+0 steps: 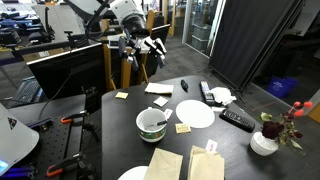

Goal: Remove the marker from the mug and place it on the table

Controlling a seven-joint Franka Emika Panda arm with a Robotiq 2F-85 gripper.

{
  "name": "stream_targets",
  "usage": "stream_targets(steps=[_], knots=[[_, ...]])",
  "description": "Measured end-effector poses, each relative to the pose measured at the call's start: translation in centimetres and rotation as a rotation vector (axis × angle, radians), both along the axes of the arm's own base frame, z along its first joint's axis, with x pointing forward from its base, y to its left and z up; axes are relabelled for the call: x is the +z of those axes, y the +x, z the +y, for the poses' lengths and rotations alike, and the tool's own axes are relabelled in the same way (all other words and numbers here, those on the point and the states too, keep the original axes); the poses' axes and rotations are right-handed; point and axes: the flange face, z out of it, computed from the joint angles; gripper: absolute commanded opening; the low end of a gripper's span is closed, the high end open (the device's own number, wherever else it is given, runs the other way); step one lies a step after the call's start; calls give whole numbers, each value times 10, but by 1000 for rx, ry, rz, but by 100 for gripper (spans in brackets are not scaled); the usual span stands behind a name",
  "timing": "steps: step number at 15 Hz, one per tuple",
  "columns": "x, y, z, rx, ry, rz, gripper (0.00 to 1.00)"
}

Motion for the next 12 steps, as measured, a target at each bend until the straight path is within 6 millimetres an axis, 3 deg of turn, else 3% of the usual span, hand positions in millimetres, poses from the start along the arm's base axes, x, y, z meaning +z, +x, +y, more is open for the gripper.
stream_targets(steps=[12], knots=[[-7, 6, 2, 54, 69, -34, 100]])
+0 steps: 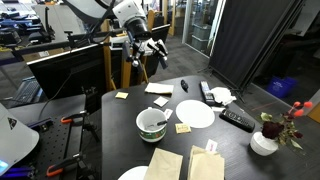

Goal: Remove the marker from the mug and place it on the table

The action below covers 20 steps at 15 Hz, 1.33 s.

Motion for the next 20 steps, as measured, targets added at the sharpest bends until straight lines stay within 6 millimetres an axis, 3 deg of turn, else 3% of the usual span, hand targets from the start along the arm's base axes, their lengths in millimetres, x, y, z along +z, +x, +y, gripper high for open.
stream_targets(steps=[5, 12, 20], knots=[[-21, -4, -17, 40, 107, -17, 100], [-59, -26, -42, 108, 292, -8, 100], [-79, -46, -65, 207, 406, 77, 100]])
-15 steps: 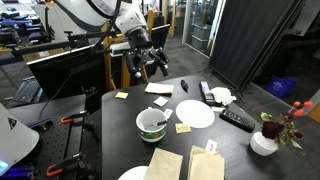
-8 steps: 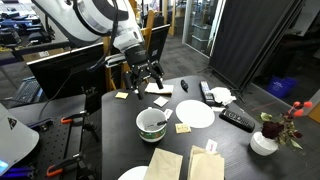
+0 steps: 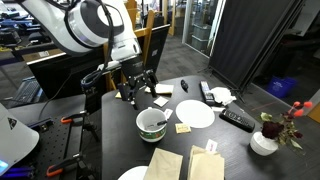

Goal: Remove the marker from the mug and place it on the table

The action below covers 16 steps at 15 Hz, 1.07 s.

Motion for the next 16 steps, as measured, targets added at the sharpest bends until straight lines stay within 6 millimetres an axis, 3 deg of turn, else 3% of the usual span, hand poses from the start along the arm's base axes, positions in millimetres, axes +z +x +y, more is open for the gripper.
stream_targets(steps=[9, 10, 11, 12, 16], knots=[[-20, -2, -19, 240, 42, 57, 100], [-23, -2, -20, 256, 45, 62, 93], [-26, -2, -22, 268, 49, 67, 77], [-29, -2, -23, 280, 52, 74, 69], [-41, -1, -31, 305, 64, 99, 57]])
